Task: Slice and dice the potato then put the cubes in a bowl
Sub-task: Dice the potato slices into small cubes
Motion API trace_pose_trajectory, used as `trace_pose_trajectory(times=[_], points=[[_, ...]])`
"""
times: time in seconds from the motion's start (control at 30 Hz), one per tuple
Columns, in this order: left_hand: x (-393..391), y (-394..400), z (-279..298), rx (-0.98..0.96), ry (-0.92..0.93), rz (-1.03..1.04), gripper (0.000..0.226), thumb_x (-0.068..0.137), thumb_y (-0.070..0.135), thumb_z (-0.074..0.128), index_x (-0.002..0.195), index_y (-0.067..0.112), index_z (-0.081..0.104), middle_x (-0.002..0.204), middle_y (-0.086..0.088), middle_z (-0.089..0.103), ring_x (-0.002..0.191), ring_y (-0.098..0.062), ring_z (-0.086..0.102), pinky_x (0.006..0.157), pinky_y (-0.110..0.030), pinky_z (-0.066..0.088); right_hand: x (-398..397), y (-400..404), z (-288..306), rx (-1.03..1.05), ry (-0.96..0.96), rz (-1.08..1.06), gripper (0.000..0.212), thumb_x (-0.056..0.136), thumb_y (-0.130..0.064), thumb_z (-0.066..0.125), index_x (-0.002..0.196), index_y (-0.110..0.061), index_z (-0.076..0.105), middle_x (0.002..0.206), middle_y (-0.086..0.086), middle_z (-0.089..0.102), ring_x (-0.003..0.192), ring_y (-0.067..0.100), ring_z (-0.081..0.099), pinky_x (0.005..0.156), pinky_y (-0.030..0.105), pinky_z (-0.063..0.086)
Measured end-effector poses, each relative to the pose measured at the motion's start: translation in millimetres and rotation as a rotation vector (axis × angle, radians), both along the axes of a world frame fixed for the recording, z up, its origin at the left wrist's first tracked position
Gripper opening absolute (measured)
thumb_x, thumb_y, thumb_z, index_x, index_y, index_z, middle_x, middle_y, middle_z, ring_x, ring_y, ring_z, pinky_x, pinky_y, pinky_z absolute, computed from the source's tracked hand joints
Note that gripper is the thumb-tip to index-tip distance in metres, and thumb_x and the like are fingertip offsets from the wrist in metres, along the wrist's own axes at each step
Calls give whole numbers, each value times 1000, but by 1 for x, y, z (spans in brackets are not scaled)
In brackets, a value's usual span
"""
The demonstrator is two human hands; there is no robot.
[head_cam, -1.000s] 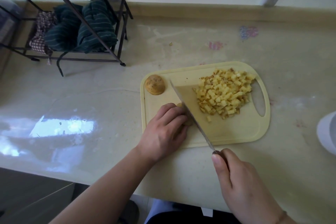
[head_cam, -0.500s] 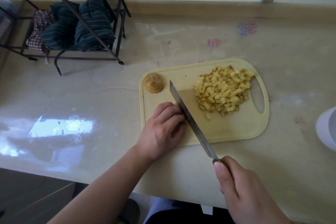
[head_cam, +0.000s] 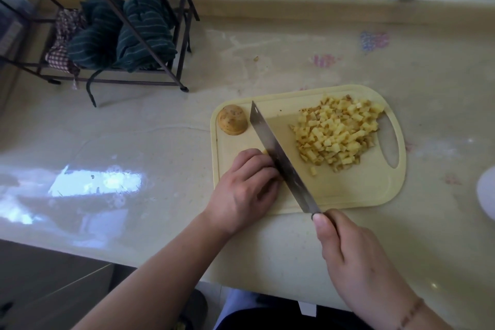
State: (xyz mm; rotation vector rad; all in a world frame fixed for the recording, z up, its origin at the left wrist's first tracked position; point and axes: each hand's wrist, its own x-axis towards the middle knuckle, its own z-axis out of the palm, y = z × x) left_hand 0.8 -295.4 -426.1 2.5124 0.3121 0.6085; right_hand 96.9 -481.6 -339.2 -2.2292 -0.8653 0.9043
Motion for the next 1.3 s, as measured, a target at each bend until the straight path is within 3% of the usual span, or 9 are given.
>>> trace_pose_trajectory(times=[0.13, 0.3, 0.43, 0.53, 0.7, 0.83, 0.97, 1.3], points=[[0, 0, 0, 14, -6, 0, 9, 86, 4, 78, 92, -2, 74, 100, -14, 68, 101, -33, 60, 96, -31, 50, -3, -9, -2, 6, -24, -4, 47, 83, -68, 17, 68, -29, 39, 61, -10, 56, 49, 11, 49, 47, 24, 33], [-4, 0, -1, 11, -25, 11, 8, 88, 5, 78, 91, -2, 75, 98, -14, 68, 97, -34, 62, 92, -35, 52, -3, -13, -1, 26, 11, -35, 46, 81, -70, 19, 72, -31, 42, 63, 13, 54, 47, 15, 47, 50, 33, 36], [-5, 1, -4, -11, -28, 27, 7, 87, 2, 77, 90, -3, 74, 98, -14, 69, 97, -35, 63, 94, -32, 51, -5, -17, 3, 17, 36, 8, 40, 79, -71, 18, 77, -39, 42, 68, 9, 57, 48, 15, 49, 52, 30, 37], [-6, 2, -5, -48, -23, 30, 7, 88, 2, 75, 90, -4, 75, 99, -14, 70, 98, -35, 64, 95, -32, 50, -6, -18, 2, -6, 25, 22, 51, 77, -74, 15, 80, -31, 42, 73, 7, 59, 54, 16, 52, 51, 26, 36], [-5, 3, -5, -68, -30, 35, 7, 87, 2, 76, 91, -4, 75, 99, -14, 71, 99, -35, 65, 92, -36, 53, -9, -23, 3, -48, 25, 44, 56, 76, -80, 7, 75, -33, 37, 60, -11, 55, 50, 8, 49, 49, 17, 33], [-5, 3, -4, -76, -34, 32, 7, 87, 3, 76, 91, -4, 76, 99, -14, 71, 100, -35, 65, 93, -36, 53, -9, -18, 2, -66, 18, 42, 56, 76, -76, 5, 73, -30, 35, 66, -17, 57, 56, 7, 51, 54, 21, 36], [-4, 3, -2, -81, -32, 27, 6, 85, 1, 78, 88, -3, 75, 97, -13, 70, 98, -33, 65, 92, -35, 53, 2, 3, -7, -2, -23, 83, 46, 87, -65, 14, 71, -29, 38, 51, -1, 49, 57, 12, 52, 53, 31, 32], [-8, 2, -5, -32, -66, 53, 7, 88, 3, 78, 87, -3, 76, 94, -13, 70, 91, -31, 65, 91, -29, 52, 7, -10, 1, 12, 7, 47, 43, 81, -70, 18, 73, -34, 39, 66, 10, 55, 50, 14, 47, 52, 32, 35]])
